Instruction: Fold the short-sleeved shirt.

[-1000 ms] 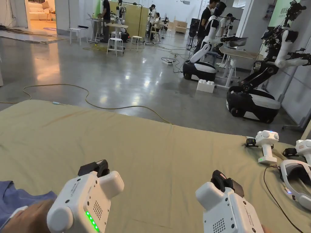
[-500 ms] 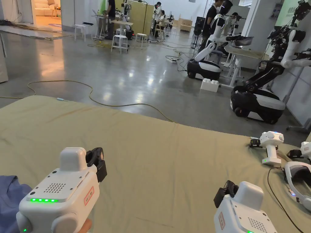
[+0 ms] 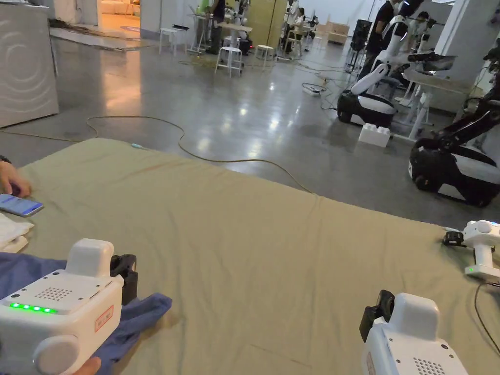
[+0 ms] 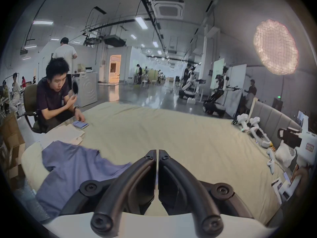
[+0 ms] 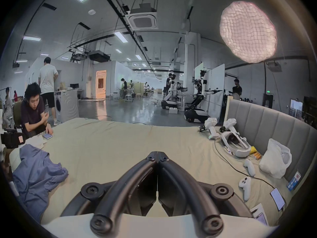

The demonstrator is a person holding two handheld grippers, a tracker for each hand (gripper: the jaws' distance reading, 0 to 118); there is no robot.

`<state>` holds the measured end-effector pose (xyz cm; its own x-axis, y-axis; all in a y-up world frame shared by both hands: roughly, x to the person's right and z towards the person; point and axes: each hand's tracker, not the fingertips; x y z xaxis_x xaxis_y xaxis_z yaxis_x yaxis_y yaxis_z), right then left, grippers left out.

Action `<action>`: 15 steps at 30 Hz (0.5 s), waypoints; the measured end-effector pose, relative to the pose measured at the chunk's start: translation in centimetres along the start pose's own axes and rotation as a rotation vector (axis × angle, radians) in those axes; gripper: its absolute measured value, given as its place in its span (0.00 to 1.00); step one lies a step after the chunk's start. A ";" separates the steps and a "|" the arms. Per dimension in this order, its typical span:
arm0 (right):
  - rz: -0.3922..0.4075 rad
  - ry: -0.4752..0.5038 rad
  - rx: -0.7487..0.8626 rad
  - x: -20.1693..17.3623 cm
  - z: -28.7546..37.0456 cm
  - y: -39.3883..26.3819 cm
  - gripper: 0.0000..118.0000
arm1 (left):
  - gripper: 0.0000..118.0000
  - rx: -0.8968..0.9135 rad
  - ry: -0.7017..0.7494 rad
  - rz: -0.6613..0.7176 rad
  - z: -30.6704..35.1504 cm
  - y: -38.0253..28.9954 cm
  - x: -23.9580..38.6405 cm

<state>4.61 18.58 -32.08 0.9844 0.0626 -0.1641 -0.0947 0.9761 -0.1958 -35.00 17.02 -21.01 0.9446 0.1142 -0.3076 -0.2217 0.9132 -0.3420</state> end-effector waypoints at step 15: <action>0.048 0.090 -0.105 -3.9 -1.7 -2.6 0.00 | 0.34 -0.474 0.159 0.104 -2.5 -3.8 -17.6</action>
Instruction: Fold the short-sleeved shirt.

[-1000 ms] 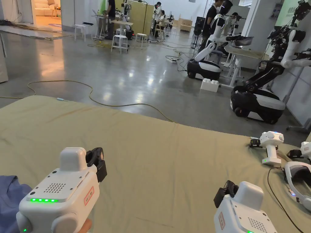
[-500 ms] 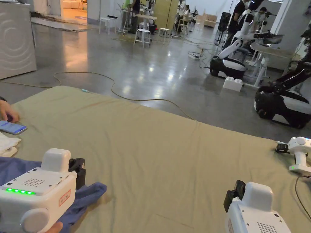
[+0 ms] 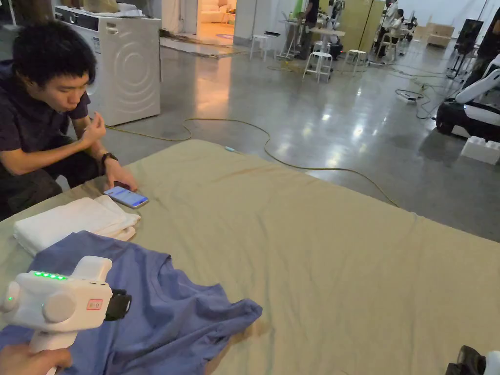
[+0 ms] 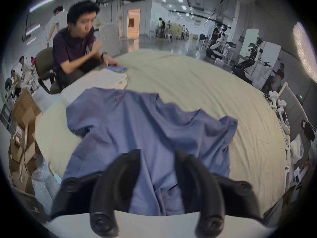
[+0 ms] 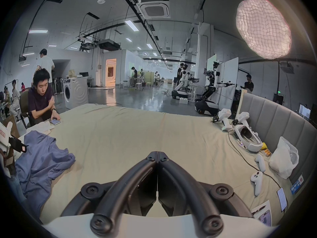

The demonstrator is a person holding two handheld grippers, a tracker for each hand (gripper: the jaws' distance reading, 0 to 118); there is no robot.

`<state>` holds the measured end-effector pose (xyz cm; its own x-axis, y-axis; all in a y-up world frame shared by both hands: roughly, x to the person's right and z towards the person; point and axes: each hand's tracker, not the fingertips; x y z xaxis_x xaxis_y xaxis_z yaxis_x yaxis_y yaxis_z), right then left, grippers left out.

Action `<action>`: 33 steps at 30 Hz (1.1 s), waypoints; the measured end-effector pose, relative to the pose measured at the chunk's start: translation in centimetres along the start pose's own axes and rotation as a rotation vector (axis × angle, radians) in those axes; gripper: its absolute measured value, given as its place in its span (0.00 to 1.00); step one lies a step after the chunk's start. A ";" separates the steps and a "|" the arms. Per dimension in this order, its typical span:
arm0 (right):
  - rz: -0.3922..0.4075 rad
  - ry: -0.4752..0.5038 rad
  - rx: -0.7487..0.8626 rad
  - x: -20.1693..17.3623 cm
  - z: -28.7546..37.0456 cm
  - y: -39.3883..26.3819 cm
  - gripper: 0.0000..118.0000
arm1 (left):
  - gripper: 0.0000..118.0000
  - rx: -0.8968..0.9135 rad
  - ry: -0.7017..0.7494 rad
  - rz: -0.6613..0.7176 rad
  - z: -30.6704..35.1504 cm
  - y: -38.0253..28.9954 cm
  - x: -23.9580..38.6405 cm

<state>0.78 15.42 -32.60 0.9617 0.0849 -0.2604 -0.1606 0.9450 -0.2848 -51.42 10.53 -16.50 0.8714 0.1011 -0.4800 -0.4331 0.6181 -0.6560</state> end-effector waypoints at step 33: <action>0.015 -0.003 -0.039 1.4 0.7 -1.5 0.00 | 0.06 0.222 -0.059 0.013 4.9 3.1 5.1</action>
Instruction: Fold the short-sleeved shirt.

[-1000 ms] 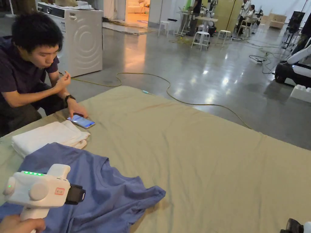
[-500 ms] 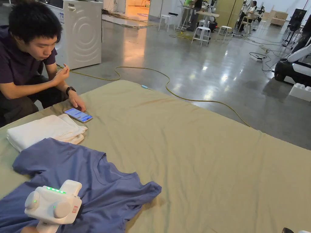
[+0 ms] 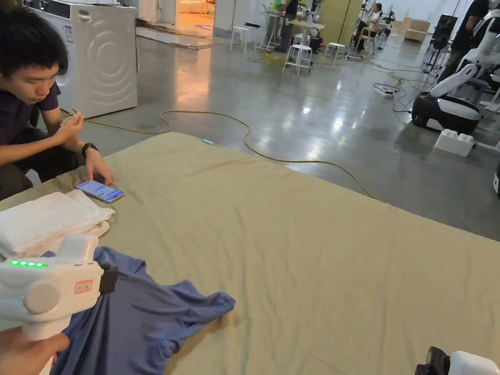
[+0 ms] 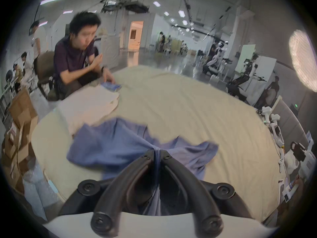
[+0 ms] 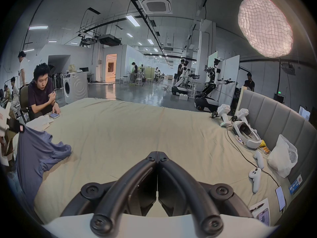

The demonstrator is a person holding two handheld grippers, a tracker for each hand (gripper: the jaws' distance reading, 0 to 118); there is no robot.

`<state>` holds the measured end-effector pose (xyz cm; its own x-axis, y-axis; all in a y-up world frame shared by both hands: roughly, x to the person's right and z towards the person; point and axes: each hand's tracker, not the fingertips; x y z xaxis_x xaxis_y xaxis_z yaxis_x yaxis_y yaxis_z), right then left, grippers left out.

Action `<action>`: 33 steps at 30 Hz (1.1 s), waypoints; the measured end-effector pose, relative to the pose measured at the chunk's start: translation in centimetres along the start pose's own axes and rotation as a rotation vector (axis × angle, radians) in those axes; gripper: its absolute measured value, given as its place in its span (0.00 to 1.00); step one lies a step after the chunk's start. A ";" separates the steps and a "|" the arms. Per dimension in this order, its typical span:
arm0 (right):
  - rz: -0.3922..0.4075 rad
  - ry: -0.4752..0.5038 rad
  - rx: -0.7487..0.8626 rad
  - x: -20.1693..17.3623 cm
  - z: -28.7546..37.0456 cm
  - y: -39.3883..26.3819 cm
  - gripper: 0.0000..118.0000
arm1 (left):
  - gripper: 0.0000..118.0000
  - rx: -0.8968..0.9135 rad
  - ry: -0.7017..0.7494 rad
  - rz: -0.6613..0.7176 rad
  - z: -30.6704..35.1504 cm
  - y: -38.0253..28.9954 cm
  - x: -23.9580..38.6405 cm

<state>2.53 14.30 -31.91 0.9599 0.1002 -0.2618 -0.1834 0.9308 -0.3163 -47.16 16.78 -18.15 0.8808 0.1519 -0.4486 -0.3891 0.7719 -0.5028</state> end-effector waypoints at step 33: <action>-0.143 -0.267 0.067 14.8 7.4 -1.3 0.00 | 0.07 -0.048 -0.740 -0.449 -0.9 -7.6 42.1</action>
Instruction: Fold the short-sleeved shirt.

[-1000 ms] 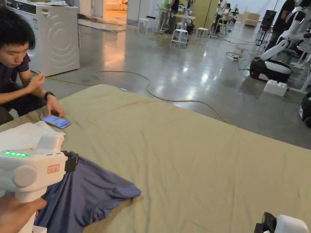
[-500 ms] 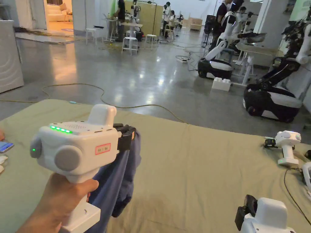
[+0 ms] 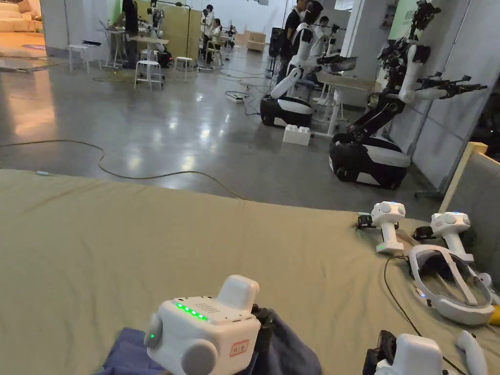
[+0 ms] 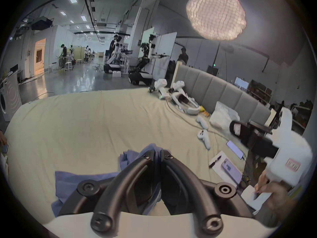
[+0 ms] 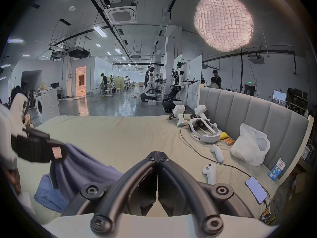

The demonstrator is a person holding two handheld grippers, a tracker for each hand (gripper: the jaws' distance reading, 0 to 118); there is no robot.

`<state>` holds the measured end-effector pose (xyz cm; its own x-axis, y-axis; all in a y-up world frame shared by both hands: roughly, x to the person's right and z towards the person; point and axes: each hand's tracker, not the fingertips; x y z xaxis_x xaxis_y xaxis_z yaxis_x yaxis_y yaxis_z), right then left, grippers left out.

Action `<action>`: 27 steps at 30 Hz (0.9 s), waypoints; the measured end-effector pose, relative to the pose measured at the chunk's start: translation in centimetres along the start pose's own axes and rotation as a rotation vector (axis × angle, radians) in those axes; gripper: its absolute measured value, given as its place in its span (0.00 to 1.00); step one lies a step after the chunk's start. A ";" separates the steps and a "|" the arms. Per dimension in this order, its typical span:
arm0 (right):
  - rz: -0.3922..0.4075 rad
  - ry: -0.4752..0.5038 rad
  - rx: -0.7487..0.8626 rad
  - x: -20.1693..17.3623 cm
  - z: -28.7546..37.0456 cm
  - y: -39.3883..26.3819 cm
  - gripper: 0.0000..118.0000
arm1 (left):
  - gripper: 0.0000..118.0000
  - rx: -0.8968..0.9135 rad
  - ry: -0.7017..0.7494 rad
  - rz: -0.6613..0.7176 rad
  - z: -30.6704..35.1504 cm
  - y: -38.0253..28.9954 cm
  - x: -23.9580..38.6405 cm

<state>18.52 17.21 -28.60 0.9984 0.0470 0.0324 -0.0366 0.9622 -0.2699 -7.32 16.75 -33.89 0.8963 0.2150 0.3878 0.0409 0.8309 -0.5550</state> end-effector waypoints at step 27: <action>0.021 0.183 0.111 -8.9 1.4 2.3 0.00 | 0.00 0.289 0.489 0.148 15.2 -4.8 -8.8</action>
<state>9.47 19.35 -28.17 0.9882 0.0279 -0.1505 -0.0523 0.9856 -0.1607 -22.11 18.65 -23.40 0.9857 0.1351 -0.1010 -0.1611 0.9310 -0.3275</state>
